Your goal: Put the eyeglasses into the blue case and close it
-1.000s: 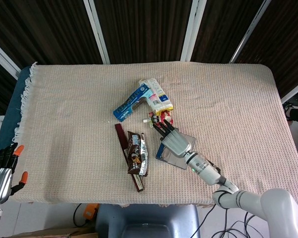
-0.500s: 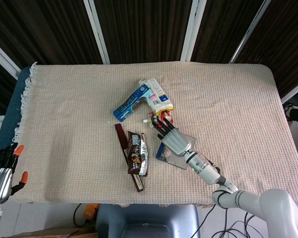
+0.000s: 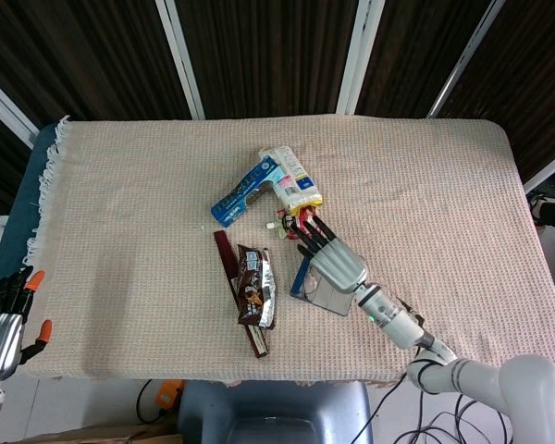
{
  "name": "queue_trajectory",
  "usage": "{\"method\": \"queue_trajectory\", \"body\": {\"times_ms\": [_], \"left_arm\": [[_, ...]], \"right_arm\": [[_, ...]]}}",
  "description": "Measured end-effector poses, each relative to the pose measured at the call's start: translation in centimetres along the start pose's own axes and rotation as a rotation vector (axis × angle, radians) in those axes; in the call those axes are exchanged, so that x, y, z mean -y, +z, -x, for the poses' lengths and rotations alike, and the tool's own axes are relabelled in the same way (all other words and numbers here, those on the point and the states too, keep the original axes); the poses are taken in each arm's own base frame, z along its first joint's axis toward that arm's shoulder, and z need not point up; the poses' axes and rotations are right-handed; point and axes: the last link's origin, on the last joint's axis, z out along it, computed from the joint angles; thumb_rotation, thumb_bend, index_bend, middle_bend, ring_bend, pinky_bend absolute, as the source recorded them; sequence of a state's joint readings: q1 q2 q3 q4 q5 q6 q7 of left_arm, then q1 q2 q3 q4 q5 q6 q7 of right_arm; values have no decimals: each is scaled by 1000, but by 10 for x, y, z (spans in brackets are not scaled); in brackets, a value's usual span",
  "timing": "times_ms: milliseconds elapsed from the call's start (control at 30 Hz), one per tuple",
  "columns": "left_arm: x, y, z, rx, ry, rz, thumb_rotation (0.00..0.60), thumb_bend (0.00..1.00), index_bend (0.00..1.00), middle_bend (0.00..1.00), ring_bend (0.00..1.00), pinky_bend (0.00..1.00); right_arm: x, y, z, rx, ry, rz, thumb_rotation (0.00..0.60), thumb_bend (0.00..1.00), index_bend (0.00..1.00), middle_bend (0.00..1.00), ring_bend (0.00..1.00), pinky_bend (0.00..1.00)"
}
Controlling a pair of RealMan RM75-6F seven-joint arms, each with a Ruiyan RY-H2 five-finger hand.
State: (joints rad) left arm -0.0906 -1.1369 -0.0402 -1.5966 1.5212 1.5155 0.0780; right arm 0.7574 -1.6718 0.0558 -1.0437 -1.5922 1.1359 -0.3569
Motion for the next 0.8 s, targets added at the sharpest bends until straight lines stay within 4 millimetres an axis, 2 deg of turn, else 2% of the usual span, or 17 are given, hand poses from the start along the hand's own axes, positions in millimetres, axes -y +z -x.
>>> {"method": "queue_trajectory", "body": {"times_ms": [200, 400, 567, 800], "left_arm": [[-2, 0, 1, 3, 5, 4, 600, 414, 0, 0, 0, 81], [-4, 0, 3, 8, 10, 11, 600, 413, 0, 0, 0, 81], [-5, 0, 3, 9, 11, 14, 600, 414, 0, 0, 0, 81], [-4, 1, 3, 9, 8, 10, 600, 414, 0, 0, 0, 81]], "right_arm": [[-18, -46, 3, -18, -16, -41, 600, 252, 399, 92, 0, 0], [-34, -69, 19, 3, -58, -55, 600, 265, 526, 92, 0, 0], [-40, -75, 36, 21, -43, -48, 600, 280, 588, 98, 0, 0], [-33, -70, 55, 40, -26, -57, 600, 327, 607, 104, 0, 0]]}}
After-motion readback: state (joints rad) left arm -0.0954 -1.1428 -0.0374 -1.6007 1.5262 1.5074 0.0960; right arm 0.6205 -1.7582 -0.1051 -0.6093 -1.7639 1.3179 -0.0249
